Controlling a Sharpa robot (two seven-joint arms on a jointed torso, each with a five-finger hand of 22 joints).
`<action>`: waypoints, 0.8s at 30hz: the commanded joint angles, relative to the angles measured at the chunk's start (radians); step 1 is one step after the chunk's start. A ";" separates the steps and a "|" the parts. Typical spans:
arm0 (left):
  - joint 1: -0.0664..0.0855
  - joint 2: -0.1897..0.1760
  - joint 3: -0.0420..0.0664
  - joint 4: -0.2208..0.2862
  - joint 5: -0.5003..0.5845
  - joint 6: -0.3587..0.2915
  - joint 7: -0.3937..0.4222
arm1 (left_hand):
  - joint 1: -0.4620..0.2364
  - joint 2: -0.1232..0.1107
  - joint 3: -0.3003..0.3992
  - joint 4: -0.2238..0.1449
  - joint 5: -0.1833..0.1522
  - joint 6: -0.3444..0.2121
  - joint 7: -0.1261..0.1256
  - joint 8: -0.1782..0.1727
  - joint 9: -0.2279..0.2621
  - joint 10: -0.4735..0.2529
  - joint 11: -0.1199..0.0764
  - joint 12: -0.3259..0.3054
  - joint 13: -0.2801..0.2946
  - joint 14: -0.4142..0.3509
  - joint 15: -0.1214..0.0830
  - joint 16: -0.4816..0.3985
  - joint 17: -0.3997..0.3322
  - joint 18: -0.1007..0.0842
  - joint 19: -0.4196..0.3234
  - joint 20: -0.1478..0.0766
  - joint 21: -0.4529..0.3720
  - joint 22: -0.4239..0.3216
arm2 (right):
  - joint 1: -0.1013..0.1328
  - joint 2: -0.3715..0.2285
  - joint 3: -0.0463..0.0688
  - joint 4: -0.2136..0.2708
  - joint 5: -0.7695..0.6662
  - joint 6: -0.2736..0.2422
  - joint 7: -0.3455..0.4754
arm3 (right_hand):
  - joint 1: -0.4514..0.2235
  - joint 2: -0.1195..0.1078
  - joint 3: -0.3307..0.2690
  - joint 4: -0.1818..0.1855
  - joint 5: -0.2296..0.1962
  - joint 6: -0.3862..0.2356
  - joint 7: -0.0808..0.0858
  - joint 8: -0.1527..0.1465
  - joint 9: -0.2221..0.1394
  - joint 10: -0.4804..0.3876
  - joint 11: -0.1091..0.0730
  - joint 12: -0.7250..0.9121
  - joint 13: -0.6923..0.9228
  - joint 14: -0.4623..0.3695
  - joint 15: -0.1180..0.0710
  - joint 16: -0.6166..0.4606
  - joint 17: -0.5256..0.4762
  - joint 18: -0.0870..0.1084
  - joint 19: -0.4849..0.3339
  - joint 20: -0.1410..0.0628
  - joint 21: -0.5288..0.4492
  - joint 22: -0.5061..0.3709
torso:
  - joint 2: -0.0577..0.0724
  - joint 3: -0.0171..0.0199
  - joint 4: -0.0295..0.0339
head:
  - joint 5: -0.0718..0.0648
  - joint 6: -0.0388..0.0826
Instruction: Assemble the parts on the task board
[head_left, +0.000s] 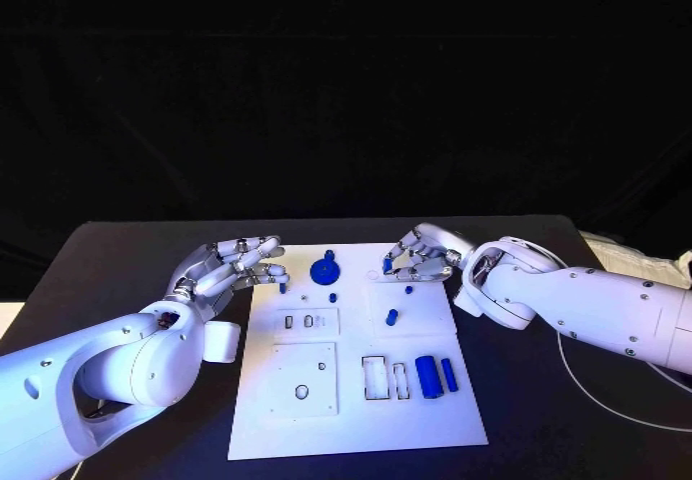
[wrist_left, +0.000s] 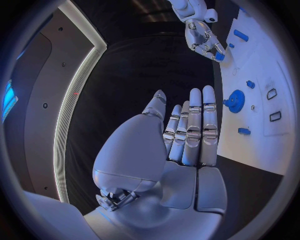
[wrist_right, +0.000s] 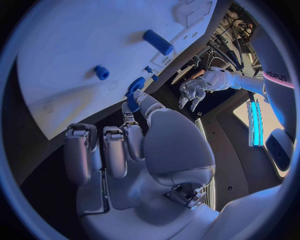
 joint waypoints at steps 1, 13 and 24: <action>0.000 0.003 0.001 -0.004 0.000 0.019 0.004 | 0.007 0.006 -0.002 -0.007 0.000 -0.003 -0.005 -0.006 0.000 -0.002 -0.001 -0.005 0.000 -0.005 0.002 -0.004 0.002 0.010 -0.005 0.001 0.003 0.001 | 0.002 0.028 0.000 0.029 -0.107 -0.002 -0.117 | -0.007 0.000 0.003 0.006 -0.006 0.025 -0.020 0.002 0.001 -0.002 -0.005 0.001 0.109 0.096 -0.006 0.001 0.213 -0.007 0.002 -0.009 0.006 0.043 | -0.004 -0.0027 0.0027 | 0.016 -0.010; 0.000 0.006 0.001 -0.017 0.000 0.021 0.005 | 0.007 0.006 -0.002 -0.007 0.000 -0.003 -0.005 -0.006 0.000 -0.002 -0.001 -0.005 0.000 -0.005 0.002 -0.004 0.002 0.010 -0.005 0.001 0.003 0.001 | -0.013 0.147 -0.004 0.063 -0.313 0.002 -0.235 | -0.007 0.003 0.005 0.006 -0.008 0.024 -0.019 0.001 0.001 -0.002 -0.005 0.001 0.109 0.095 -0.007 0.001 0.211 -0.007 0.003 -0.009 0.006 0.044 | -0.013 -0.0094 0.0057 | 0.073 -0.040; 0.000 0.005 0.001 -0.021 0.000 0.023 0.005 | 0.009 0.006 -0.001 -0.009 0.000 -0.002 -0.006 -0.006 0.000 -0.001 -0.001 -0.005 0.000 -0.006 0.002 -0.005 0.003 0.010 -0.005 0.001 0.004 0.002 | -0.043 0.194 -0.018 0.070 -0.419 -0.003 -0.286 | -0.007 0.003 0.006 0.006 -0.009 0.023 -0.019 0.000 0.001 -0.003 -0.005 -0.001 0.108 0.095 -0.007 0.000 0.210 -0.007 0.002 -0.009 0.005 0.042 | -0.011 -0.0078 0.0061 | 0.095 -0.053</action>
